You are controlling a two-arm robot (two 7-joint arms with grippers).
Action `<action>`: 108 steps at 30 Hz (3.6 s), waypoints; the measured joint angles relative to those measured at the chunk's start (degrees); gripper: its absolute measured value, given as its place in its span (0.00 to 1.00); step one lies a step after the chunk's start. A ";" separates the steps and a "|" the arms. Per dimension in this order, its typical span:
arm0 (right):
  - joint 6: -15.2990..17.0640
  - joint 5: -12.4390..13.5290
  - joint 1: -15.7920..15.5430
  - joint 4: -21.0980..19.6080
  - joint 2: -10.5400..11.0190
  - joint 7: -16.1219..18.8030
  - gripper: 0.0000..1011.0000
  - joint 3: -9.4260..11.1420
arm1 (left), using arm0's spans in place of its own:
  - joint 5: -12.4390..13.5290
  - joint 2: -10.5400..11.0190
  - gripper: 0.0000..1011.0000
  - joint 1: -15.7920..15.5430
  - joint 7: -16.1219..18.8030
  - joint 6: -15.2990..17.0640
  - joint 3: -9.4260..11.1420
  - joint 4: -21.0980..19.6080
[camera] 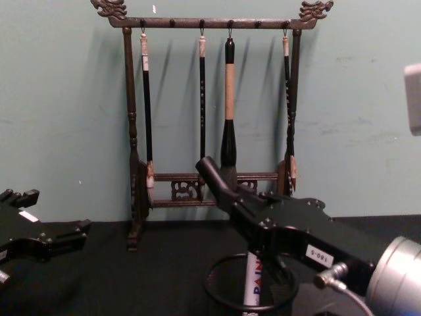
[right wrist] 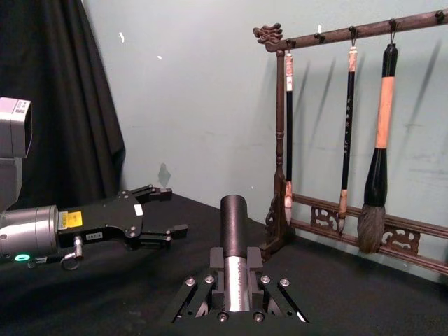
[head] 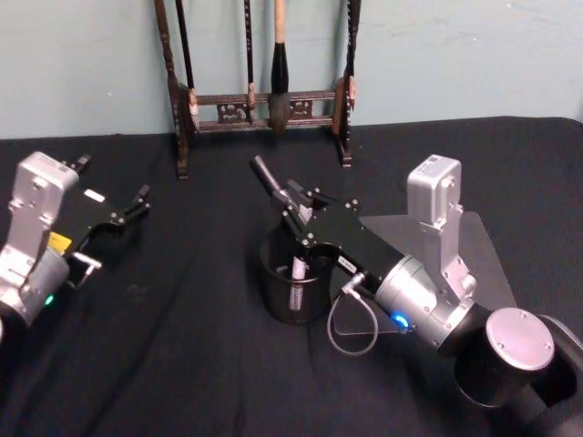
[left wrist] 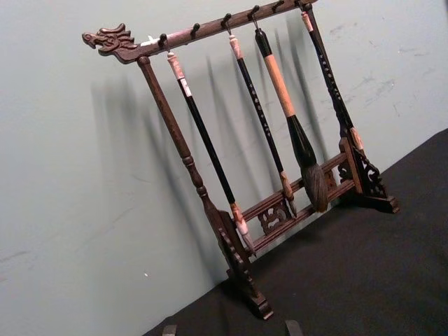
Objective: Pick up the water-based marker from the table and place it into the pen holder.
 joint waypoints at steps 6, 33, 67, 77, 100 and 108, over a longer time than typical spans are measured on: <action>0.08 0.15 0.39 0.62 0.00 -0.19 0.19 -0.56 | 0.00 0.00 0.99 0.00 0.00 0.00 0.00 0.00; 0.67 -0.55 1.31 2.28 -0.22 -1.09 0.19 -1.91 | 0.00 0.00 0.99 0.00 0.00 0.00 0.00 0.00; 0.39 0.11 1.29 1.82 -0.24 -0.61 0.93 -1.56 | 0.00 0.00 0.99 0.00 0.00 0.00 0.00 0.00; -2.30 1.82 2.18 -0.72 -0.39 -0.71 0.99 0.59 | 0.00 0.00 0.99 0.00 0.00 0.00 0.00 0.00; 5.68 -9.10 0.01 -0.87 2.09 -15.84 0.99 10.20 | 0.00 0.00 0.99 0.00 0.00 0.00 0.00 0.00; 8.07 -13.09 -0.77 1.69 2.42 -17.91 0.99 10.95 | 0.00 0.00 0.99 0.00 0.00 0.00 0.00 0.00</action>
